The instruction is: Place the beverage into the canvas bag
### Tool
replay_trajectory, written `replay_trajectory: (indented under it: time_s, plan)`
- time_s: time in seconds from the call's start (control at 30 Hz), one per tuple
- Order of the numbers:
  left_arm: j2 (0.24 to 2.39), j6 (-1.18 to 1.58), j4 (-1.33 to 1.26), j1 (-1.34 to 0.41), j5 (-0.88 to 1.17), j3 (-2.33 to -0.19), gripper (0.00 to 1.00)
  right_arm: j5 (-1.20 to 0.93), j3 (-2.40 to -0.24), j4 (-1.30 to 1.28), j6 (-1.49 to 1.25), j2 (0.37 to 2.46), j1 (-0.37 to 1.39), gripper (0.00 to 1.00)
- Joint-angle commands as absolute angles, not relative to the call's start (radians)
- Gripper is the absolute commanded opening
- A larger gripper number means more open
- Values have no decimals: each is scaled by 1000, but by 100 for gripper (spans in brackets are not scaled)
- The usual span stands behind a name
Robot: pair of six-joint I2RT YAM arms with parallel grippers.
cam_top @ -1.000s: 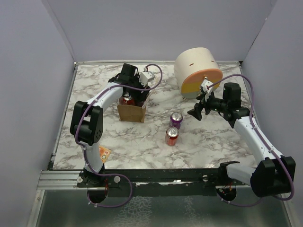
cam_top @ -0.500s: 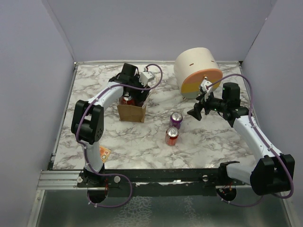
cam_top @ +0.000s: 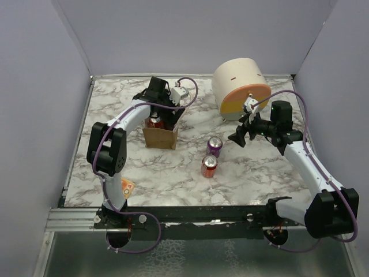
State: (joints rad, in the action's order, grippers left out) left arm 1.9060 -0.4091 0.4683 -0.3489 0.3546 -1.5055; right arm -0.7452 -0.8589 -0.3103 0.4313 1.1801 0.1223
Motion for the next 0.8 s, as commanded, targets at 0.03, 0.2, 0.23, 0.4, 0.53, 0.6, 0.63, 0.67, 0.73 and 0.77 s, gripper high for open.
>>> replay_trajectory:
  time_s: [0.03,0.2,0.23,0.4,0.53,0.6,0.63,0.67,0.73,0.77]
  plan:
    - [1860,-404,476,-354,391,-1538,83,-732,-844,-278,436,1177,114,100]
    - [1816,-404,490,-353,406,-1546,84,-733,-842,-276,436,1177,114,100]
    - [1808,-404,491,-353,408,-1546,84,-732,-842,-276,436,1177,114,100]
    - [1771,-408,503,-354,401,-1549,83,-732,-839,-275,436,1177,114,100]
    - [1744,-439,521,-353,347,-1554,83,-731,-839,-274,436,1177,114,100]
    - [1727,-464,530,-354,310,-1551,83,-728,-839,-273,438,1175,114,100]
    - [1717,-478,532,-353,300,-1545,83,-728,-836,-272,438,1175,114,100]
    - [1706,-493,532,-353,289,-1539,83,-727,-836,-272,439,1175,114,100]
    - [1687,-512,534,-353,269,-1527,82,-725,-836,-271,438,1176,114,100]
    - [1666,-517,535,-353,265,-1527,82,-725,-837,-271,439,1178,114,100]
